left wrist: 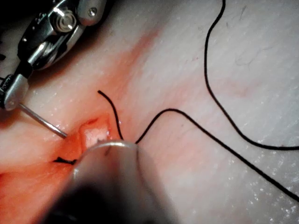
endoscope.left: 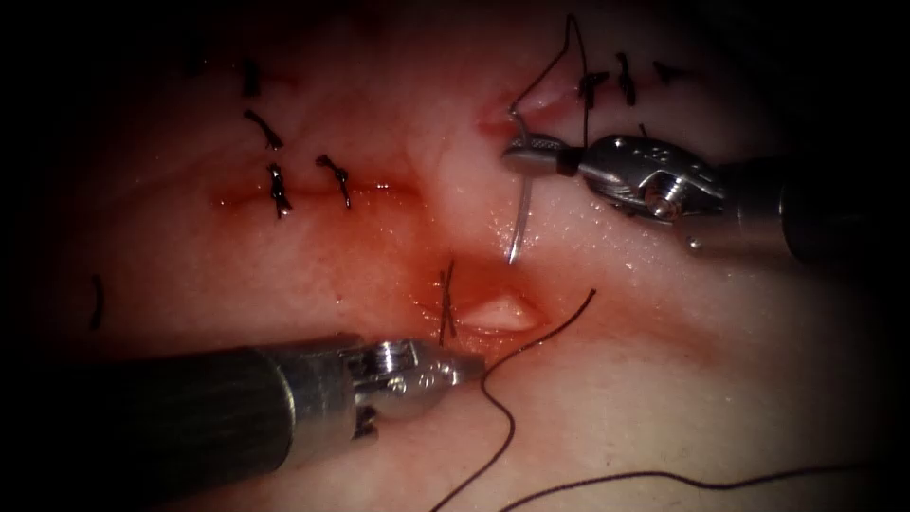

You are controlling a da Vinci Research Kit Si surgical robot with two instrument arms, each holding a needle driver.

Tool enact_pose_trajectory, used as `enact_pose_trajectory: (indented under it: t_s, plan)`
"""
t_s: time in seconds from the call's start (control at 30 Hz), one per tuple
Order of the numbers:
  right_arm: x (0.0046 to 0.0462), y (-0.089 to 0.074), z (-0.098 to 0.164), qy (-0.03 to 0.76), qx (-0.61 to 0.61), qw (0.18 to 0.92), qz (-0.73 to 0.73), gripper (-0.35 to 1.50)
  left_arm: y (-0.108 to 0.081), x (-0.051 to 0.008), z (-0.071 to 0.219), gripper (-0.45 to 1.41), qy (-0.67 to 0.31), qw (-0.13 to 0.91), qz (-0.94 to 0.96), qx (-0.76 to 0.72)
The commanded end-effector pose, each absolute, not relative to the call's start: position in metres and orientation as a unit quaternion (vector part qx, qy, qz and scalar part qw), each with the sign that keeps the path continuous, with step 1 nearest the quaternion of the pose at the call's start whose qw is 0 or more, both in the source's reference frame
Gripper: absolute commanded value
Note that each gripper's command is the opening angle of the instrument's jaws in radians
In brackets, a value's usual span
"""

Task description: Wound Closure

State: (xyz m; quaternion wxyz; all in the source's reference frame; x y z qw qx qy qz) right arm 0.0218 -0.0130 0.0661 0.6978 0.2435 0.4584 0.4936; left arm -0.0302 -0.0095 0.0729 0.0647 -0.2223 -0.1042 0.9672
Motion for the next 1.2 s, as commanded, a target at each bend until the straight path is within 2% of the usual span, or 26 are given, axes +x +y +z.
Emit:
enact_pose_trajectory:
  t_s: [0.03, 0.4, 0.6, 0.63, 0.67, 0.9, 1.2]
  plan:
    - [0.0234, -0.0132, 0.0664, 0.458, 0.274, 0.686, 0.495, -0.35, -0.0094, -0.0308, 0.0734, -0.03, -0.104, 0.064, 0.967, -0.223]
    - [0.0242, -0.0152, 0.066, 0.483, 0.45, 0.493, 0.567, -0.35, -0.0093, -0.0308, 0.0734, -0.03, -0.104, 0.064, 0.967, -0.223]
    - [0.0251, -0.0155, 0.0658, 0.455, 0.497, 0.456, 0.582, -0.35, -0.0093, -0.0308, 0.0734, -0.03, -0.104, 0.064, 0.967, -0.223]
    - [0.0257, -0.0158, 0.0658, 0.42, 0.54, 0.414, 0.6, -0.35, -0.0093, -0.0308, 0.0734, -0.03, -0.104, 0.064, 0.967, -0.223]
    - [0.0258, -0.0159, 0.0658, 0.415, 0.549, 0.404, 0.602, -0.35, -0.0093, -0.0308, 0.0734, -0.03, -0.104, 0.064, 0.967, -0.223]
    - [0.0272, -0.0173, 0.0657, 0.415, 0.59, 0.358, 0.593, -0.35, -0.0093, -0.0308, 0.0734, -0.03, -0.104, 0.064, 0.967, -0.223]
    - [0.0266, -0.0189, 0.0658, 0.43, 0.543, 0.338, 0.637, -0.35, -0.0093, -0.0308, 0.0733, -0.03, -0.104, 0.065, 0.967, -0.223]
